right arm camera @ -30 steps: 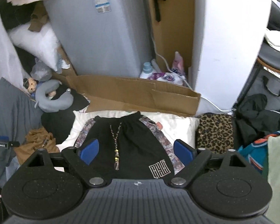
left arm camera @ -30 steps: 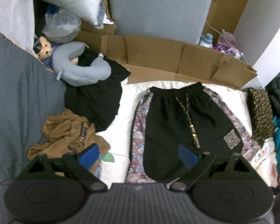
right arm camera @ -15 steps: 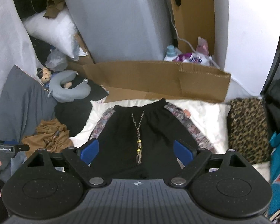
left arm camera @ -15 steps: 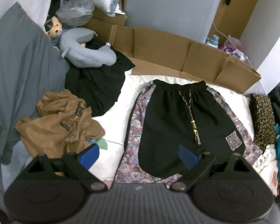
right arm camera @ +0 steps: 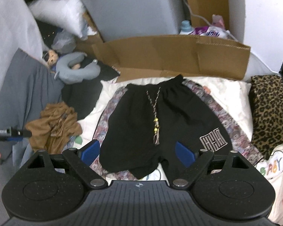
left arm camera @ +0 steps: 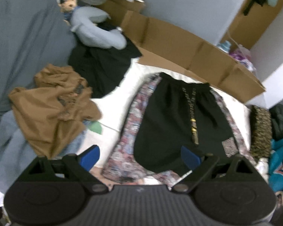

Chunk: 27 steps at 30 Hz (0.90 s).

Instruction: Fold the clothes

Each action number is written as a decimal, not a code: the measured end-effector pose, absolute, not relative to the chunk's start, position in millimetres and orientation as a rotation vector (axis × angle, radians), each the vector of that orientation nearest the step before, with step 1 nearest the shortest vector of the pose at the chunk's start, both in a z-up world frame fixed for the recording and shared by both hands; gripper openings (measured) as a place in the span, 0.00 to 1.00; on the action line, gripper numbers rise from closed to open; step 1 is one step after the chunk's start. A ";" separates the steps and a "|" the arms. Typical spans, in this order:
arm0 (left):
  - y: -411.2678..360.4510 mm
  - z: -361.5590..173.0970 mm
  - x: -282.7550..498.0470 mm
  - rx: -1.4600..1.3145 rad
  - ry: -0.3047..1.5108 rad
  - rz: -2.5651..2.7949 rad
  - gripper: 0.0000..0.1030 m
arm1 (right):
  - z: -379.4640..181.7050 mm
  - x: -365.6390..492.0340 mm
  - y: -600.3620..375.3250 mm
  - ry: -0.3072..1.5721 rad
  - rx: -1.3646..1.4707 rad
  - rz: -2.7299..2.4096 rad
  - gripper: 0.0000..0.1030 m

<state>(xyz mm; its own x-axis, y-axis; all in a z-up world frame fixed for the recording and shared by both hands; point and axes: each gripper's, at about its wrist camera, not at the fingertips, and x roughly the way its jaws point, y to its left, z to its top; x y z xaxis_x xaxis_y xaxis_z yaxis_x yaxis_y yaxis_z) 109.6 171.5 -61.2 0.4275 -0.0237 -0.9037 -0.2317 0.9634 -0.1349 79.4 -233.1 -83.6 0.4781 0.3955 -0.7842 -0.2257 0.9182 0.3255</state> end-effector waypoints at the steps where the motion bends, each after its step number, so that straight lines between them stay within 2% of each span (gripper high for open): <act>1: 174.4 -61.2 108.8 -0.246 1.125 0.141 0.92 | -87.7 78.3 -228.7 1.011 0.185 0.386 0.88; 7: 192.3 -58.4 96.1 -0.272 1.127 0.155 0.92 | -124.6 72.3 -201.7 1.053 0.171 0.408 0.88; 17: 223.4 -45.2 85.7 -0.265 1.022 0.148 0.93 | -202.1 65.4 -169.1 1.119 0.183 0.432 0.87; 19: 229.4 -57.7 88.6 -0.245 1.033 0.156 0.94 | -217.8 65.4 -168.9 1.129 0.196 0.417 0.83; 24: 237.8 -108.8 95.4 -0.239 1.066 0.131 0.92 | -257.2 64.9 -169.6 1.156 0.224 0.375 0.83; 27: 238.1 -146.2 100.3 -0.239 1.085 0.133 0.86 | -280.8 64.4 -170.8 1.174 0.237 0.349 0.82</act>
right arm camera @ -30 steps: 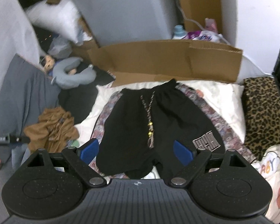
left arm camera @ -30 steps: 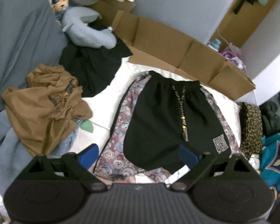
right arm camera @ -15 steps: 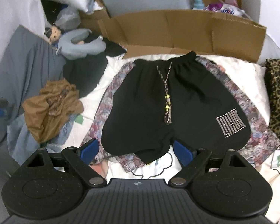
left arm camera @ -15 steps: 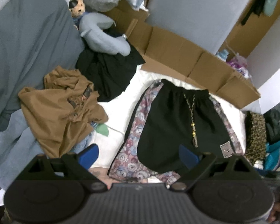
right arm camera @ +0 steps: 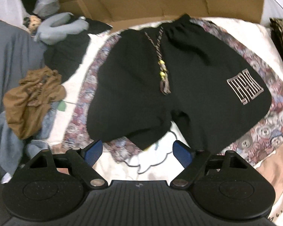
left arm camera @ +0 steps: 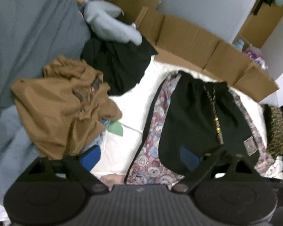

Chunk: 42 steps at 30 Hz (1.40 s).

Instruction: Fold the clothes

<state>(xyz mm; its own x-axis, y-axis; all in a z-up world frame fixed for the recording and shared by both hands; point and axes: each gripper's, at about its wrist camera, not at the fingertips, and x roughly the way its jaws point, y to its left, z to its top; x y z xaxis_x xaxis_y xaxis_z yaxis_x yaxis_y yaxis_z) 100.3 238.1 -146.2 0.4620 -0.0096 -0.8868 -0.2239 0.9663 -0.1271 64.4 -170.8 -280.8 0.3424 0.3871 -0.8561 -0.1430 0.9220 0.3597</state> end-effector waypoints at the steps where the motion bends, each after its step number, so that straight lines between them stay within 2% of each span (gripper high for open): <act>1: 238.2 -158.4 101.8 -0.237 1.091 0.135 0.82 | -288.1 64.3 -171.2 1.178 0.242 0.341 0.81; 2: 237.8 -173.9 102.5 -0.231 1.098 0.134 0.79 | -294.3 64.3 -171.5 1.177 0.246 0.338 0.80; 4: 237.0 -202.6 105.1 -0.222 1.145 0.126 0.59 | -309.3 62.3 -172.3 1.171 0.257 0.323 0.79; 6: 236.3 -231.9 107.0 -0.220 1.202 0.134 0.48 | -322.6 60.0 -172.8 1.158 0.272 0.317 0.77; 8: 236.7 -256.7 106.7 -0.228 1.232 0.145 0.43 | -337.3 59.7 -172.4 1.152 0.288 0.318 0.69; 11: 237.4 -288.8 104.4 -0.242 1.264 0.167 0.43 | -358.9 60.4 -172.1 1.167 0.311 0.311 0.60; 18: 240.7 -337.0 102.8 -0.268 1.311 0.182 0.43 | -382.4 52.8 -170.5 1.184 0.316 0.330 0.59; 24: 242.0 -363.3 104.3 -0.259 1.323 0.177 0.43 | -397.4 55.5 -164.1 1.195 0.324 0.336 0.54; 27: 239.7 -372.0 104.7 -0.234 1.325 0.164 0.32 | -403.1 58.5 -157.9 1.196 0.325 0.337 0.52; 31: 236.3 -378.4 101.6 -0.236 1.324 0.153 0.31 | -406.4 62.0 -147.4 1.198 0.317 0.349 0.52; 34: 233.0 -378.7 98.1 -0.234 1.317 0.148 0.35 | -410.5 63.8 -140.8 1.207 0.305 0.347 0.52; 35: 232.5 -378.7 96.6 -0.241 1.317 0.141 0.40 | -412.4 64.2 -139.3 1.212 0.303 0.342 0.52; 37: 231.6 -376.6 93.2 -0.261 1.312 0.120 0.44 | -414.5 65.0 -138.7 1.209 0.311 0.338 0.52; 42: 228.7 -377.6 83.0 -0.262 1.286 0.063 0.47 | -419.6 68.4 -136.3 1.200 0.336 0.329 0.52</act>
<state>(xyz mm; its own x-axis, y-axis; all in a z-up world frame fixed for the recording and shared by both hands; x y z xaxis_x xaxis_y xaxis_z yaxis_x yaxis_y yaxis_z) 83.0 228.7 -377.6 0.2833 -0.0993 -0.9539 -0.1916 0.9687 -0.1578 68.4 -136.3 -419.6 0.3274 0.4207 -0.8461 -0.0705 0.9038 0.4221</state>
